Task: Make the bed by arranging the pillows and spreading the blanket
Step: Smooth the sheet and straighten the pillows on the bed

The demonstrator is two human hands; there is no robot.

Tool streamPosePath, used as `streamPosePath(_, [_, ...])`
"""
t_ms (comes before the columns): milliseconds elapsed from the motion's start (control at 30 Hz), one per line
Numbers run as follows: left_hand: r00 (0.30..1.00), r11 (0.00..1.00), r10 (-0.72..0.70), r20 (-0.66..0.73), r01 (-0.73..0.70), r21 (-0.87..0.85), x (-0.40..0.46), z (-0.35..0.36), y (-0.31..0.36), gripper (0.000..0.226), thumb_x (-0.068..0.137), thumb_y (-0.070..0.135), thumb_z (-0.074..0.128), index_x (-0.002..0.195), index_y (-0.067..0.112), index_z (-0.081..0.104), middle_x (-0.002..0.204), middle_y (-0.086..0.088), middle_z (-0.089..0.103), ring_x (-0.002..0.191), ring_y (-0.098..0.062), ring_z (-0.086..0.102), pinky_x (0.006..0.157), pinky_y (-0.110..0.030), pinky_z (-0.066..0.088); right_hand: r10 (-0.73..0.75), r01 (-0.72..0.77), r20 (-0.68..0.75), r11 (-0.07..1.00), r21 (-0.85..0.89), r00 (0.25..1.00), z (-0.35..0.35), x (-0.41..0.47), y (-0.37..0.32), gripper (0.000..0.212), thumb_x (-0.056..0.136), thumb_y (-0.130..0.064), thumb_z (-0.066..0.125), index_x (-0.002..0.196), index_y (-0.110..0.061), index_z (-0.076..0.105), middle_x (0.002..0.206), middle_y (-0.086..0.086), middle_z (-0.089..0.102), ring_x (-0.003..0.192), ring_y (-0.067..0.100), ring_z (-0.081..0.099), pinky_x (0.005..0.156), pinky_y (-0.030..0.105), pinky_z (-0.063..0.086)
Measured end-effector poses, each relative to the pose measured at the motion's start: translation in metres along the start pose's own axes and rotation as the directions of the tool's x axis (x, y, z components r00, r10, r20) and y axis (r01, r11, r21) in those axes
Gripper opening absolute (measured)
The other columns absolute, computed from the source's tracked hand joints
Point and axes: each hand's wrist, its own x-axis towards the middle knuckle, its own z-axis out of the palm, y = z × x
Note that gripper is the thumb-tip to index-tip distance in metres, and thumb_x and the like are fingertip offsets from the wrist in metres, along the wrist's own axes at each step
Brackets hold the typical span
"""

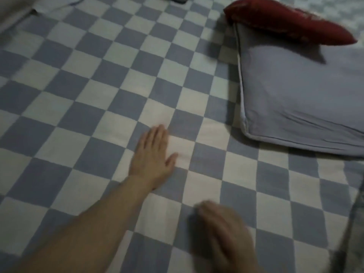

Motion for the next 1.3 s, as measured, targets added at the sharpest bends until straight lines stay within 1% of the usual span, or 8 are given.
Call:
streamPosePath(167, [0.958,0.958,-0.287,-0.014,0.287,0.002,-0.030,0.000,-0.120,0.081,0.085,0.053,0.008,0.145,0.000,0.017,0.154,-0.017,0.018,0.142,-0.030,0.020,0.115,-0.035,0.002,0.751,-0.752,-0.107,0.620,-0.224,0.652,-0.010,0.131,0.062,0.062,0.091,-0.042,0.022,0.144,-0.011,0.029,0.151,0.019,0.027,0.138,0.034,0.025,0.116,0.048,0.014])
streamPosePath(433, [0.911,0.912,-0.410,0.041,0.409,0.029,-0.056,-0.012,-0.212,0.080,0.091,0.056,0.007,0.143,-0.003,0.024,0.150,-0.021,0.026,0.137,-0.035,0.028,0.115,-0.027,-0.010,-0.047,0.107,0.558,0.991,-0.075,0.829,0.084,0.206,-0.070,0.062,0.088,-0.061,0.001,0.146,-0.040,-0.004,0.151,-0.012,-0.022,0.142,0.015,-0.024,0.116,0.041,-0.014])
streamPosePath(533, [0.909,0.910,-0.414,0.040,0.413,0.033,-0.049,-0.018,-0.231,0.083,0.091,0.057,0.001,0.143,-0.003,0.024,0.151,-0.020,0.025,0.138,-0.031,0.024,0.116,-0.031,-0.005,0.172,-0.143,0.206,0.979,-0.147,0.963,0.051,0.229,-0.004,0.057,0.095,-0.049,0.018,0.147,-0.028,0.010,0.157,-0.002,-0.001,0.146,0.017,-0.001,0.119,0.041,0.004])
streamPosePath(700, [0.899,0.900,-0.437,-0.036,0.436,-0.032,-0.043,-0.019,-0.239,0.073,0.091,0.046,0.015,0.142,-0.005,0.026,0.151,-0.021,0.023,0.140,-0.030,0.021,0.117,-0.039,0.006,0.774,-0.751,-0.040,0.600,-0.276,0.632,0.041,0.291,0.028,0.063,0.094,-0.047,0.019,0.149,-0.020,0.008,0.158,0.012,0.000,0.144,0.033,0.000,0.114,0.055,0.004])
streamPosePath(900, [0.902,0.906,-0.419,-0.103,0.408,-0.112,-0.038,-0.001,-0.247,0.060,0.091,0.034,0.022,0.135,0.000,0.042,0.142,-0.019,0.041,0.134,-0.031,0.031,0.112,-0.041,0.016,0.200,-0.110,0.311,0.952,-0.285,0.929,0.238,0.419,-0.179,0.056,0.096,-0.051,0.010,0.147,-0.033,-0.007,0.156,0.002,-0.020,0.141,0.031,-0.023,0.111,0.056,-0.016])
streamPosePath(1067, [0.925,0.927,-0.370,-0.089,0.361,-0.104,-0.041,0.012,-0.263,0.058,0.077,0.031,0.034,0.118,0.000,0.062,0.131,-0.019,0.055,0.131,-0.034,0.032,0.111,-0.044,0.016,-0.223,0.045,0.721,0.965,0.257,0.656,0.276,0.464,-0.303,0.047,0.099,-0.047,0.024,0.141,-0.030,0.038,0.155,0.001,0.023,0.145,0.024,0.011,0.117,0.049,-0.003])
streamPosePath(1200, [0.905,0.902,-0.407,-0.127,0.376,-0.210,-0.040,-0.005,-0.260,0.072,0.074,0.036,0.043,0.138,0.002,0.040,0.147,-0.013,0.038,0.136,-0.028,0.031,0.109,-0.043,0.023,0.051,-0.181,0.262,0.847,0.500,0.964,0.201,0.441,-0.236,0.040,0.098,-0.031,0.041,0.136,-0.017,0.047,0.136,-0.007,0.046,0.130,0.013,0.041,0.102,0.010,0.028])
streamPosePath(1300, [0.913,0.923,-0.377,-0.158,0.355,-0.148,-0.042,-0.009,-0.273,0.062,0.088,0.035,0.029,0.140,0.003,0.037,0.150,-0.010,0.030,0.137,-0.025,0.029,0.112,-0.042,0.015,0.276,-0.264,-0.088,0.956,0.126,0.957,0.155,0.380,-0.161,0.039,0.093,-0.012,0.043,0.127,0.008,0.046,0.135,0.024,0.044,0.120,0.048,0.044,0.104,0.048,0.034])
